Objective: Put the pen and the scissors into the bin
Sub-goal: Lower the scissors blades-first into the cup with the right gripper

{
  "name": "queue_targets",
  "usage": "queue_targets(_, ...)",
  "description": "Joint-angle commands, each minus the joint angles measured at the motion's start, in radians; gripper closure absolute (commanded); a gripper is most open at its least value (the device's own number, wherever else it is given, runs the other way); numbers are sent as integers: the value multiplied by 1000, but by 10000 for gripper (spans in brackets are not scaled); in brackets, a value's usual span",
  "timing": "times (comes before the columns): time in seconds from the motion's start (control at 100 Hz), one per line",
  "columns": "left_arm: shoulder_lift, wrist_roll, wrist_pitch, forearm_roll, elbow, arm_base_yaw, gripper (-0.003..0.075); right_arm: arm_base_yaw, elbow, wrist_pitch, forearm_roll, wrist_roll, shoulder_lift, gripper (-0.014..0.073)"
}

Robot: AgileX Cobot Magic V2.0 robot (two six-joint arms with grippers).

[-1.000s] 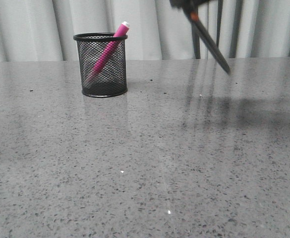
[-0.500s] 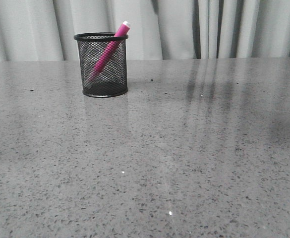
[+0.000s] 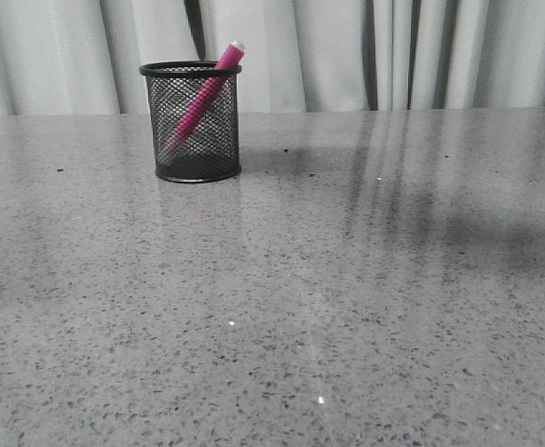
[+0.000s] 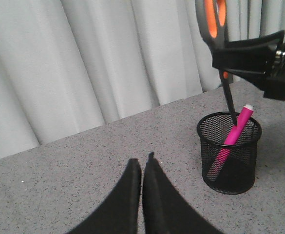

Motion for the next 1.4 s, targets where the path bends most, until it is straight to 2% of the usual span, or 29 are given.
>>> queue_targets(0.0,-6,-13,-42,-26,-27,1,739,3,-40,-82,-5,-1,-30,670)
queue_targets(0.65,-6,-13,-36,-45,-27,1,739,29,60,-73,-15,-1,-18,670)
queue_targets(1.2,-6,-13,-34,-45,-27,1,739,29,59,-16,-15,-1,-18,669)
queue_targets(1.3,-6,-13,-34,-45,-27,1,739,29,59,-13,-15,-1,-18,629)
queue_targets(1.39,-6,-13,-34,-45,-27,1,739,29,59,-18,-15,-1,-18,553)
